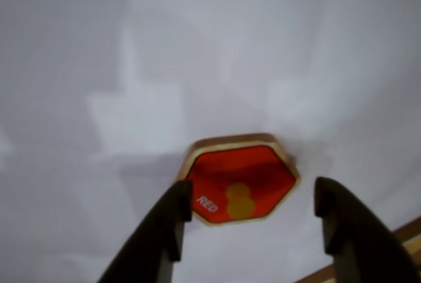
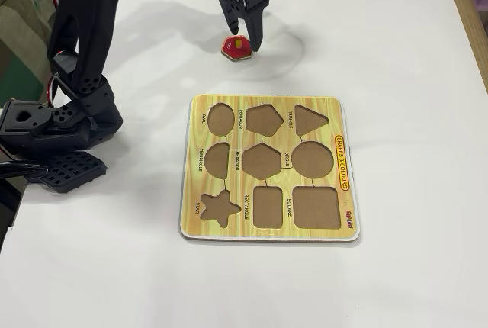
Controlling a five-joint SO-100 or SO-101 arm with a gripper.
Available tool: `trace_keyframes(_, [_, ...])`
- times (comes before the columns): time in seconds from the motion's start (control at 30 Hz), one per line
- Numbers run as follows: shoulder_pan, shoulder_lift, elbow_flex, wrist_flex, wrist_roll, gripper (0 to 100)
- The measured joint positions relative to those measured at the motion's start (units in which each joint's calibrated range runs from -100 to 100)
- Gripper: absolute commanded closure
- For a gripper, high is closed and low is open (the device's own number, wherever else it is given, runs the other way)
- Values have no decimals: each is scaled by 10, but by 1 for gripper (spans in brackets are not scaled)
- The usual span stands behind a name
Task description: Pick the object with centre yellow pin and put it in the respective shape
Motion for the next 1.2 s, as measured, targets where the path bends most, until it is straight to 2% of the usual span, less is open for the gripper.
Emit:
trace_keyframes(0.83, [0,2,22,1,0,79])
trace_keyframes(1.0, [0,2,22,1,0,87])
trace_keyframes(1.2, [0,12,21,0,0,88])
